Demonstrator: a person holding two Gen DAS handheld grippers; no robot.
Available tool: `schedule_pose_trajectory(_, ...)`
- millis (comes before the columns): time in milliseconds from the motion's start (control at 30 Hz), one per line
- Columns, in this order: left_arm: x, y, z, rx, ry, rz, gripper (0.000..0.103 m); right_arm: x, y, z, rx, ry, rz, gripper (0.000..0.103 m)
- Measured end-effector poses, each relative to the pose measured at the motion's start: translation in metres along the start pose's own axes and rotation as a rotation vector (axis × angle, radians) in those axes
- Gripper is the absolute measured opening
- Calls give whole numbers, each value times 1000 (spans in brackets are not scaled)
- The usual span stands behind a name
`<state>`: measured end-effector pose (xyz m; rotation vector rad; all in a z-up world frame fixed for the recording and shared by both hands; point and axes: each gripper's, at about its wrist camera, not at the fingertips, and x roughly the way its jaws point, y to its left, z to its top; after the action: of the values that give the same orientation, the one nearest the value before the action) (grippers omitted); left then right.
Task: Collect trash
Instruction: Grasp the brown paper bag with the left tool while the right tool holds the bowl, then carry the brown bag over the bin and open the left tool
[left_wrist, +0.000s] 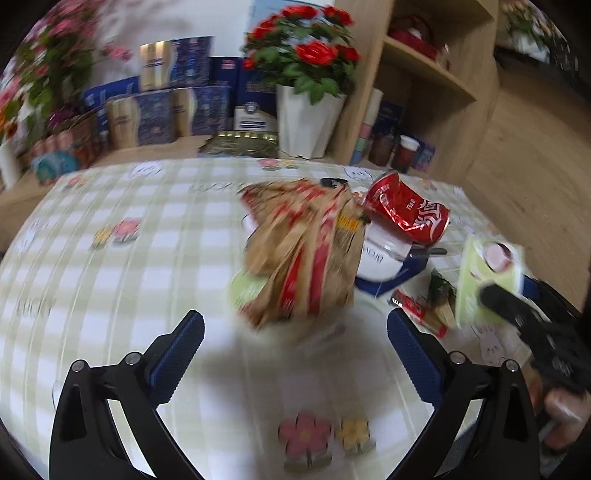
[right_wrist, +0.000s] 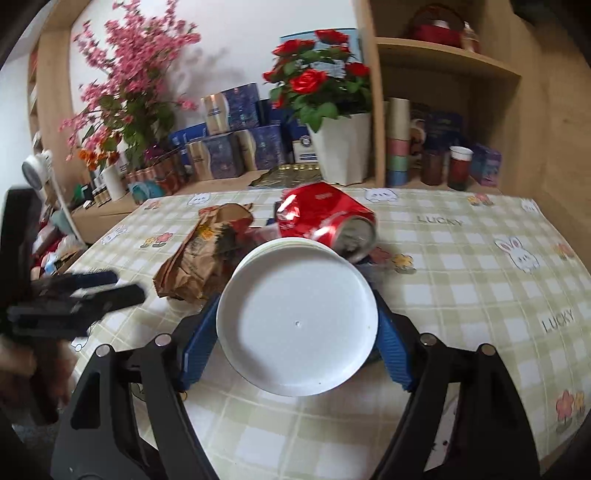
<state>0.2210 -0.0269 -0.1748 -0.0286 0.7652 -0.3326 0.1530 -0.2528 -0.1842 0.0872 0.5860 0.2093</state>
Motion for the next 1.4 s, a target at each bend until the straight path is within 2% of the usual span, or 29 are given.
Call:
schedule_pose_trajectory(167,35,-29,29,158,29,88,97,-5,-8,-3,23,-5,-3,77)
schedule_pose_trajectory(267,50,-39,36,209,52,128,97,-8,-11,-2,26,-9,2,77)
schedule_pose_trajectory(433,78,-38,48,213,78,209,97,-9,-14,-3,32,-11,6,77)
schedule_pose_trajectory(567,91,-30,54,176,124,189,96,-11,-13,-6,34,-9,12,77)
schedule_pose_trajectory(600,91,-30,54,175,121,188,93,-11,-12,-7,34,-8,12,77)
schedule_pose_trajectory(633,89,-27,55,175,112,178,75,-11,-12,-7,35,-7,14,77)
schedule_pose_trajectory(667,88,-25,55,173,111,170,71,-11,-12,-8,36,-8,14,77)
schedule_pose_trajectory(767,71,-13,61,129,67,131,66,-13,-12,-9,39,-12,17,77)
schedule_pose_trajectory(900,37,10,73,46,-1,120,66,-19,-7,-8,34,-19,21,77)
schedule_pose_trajectory(1067,-8,29,75,-37,-32,69,66,-33,1,-8,33,-32,30,77)
schedule_pose_trajectory(1200,-51,32,63,-55,-36,-13,66,-47,9,-9,26,-38,36,77)
schedule_pose_trajectory(1400,-106,21,34,-19,-46,-65,66,-72,22,-14,11,-41,48,77)
